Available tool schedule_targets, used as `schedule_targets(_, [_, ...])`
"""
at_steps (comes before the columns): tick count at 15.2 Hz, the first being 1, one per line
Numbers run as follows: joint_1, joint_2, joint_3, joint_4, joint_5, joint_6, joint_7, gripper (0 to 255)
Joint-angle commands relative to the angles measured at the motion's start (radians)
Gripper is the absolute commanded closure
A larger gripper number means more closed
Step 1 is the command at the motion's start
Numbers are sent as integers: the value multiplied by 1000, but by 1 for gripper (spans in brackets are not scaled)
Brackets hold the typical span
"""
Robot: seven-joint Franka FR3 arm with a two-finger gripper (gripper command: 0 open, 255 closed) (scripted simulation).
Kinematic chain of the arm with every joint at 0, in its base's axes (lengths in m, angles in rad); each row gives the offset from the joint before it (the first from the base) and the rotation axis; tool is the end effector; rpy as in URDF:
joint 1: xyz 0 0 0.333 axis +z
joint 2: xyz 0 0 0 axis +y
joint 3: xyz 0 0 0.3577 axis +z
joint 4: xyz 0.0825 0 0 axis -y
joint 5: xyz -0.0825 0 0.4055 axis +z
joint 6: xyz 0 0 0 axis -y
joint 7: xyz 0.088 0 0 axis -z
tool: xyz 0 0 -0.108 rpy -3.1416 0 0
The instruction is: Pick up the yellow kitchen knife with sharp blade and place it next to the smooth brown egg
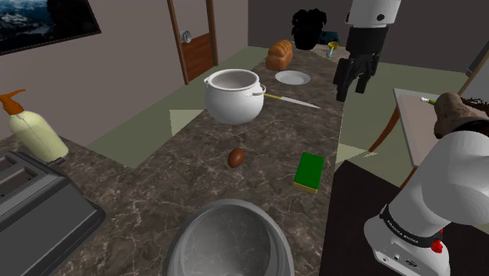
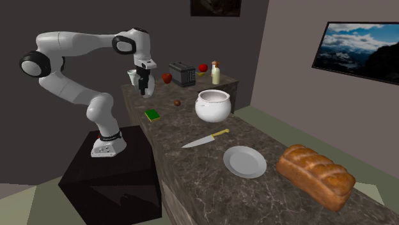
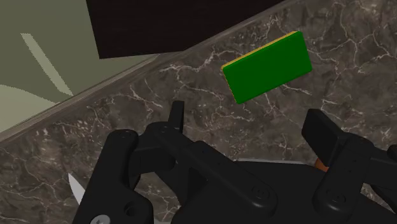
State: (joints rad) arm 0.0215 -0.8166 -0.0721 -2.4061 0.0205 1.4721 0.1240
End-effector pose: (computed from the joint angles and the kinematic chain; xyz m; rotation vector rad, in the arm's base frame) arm 0.2774 -0.0191 0.5948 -3.0603 0.2269 0.1875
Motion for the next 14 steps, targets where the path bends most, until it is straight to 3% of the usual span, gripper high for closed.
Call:
schedule_targets(1, [0,0,0,0,0,0,0,0])
schedule_targets(8, [7,211,-105,48,-98,155,-194,0])
schedule_targets(14, [18,423,-181,143,-140,274,-351,0])
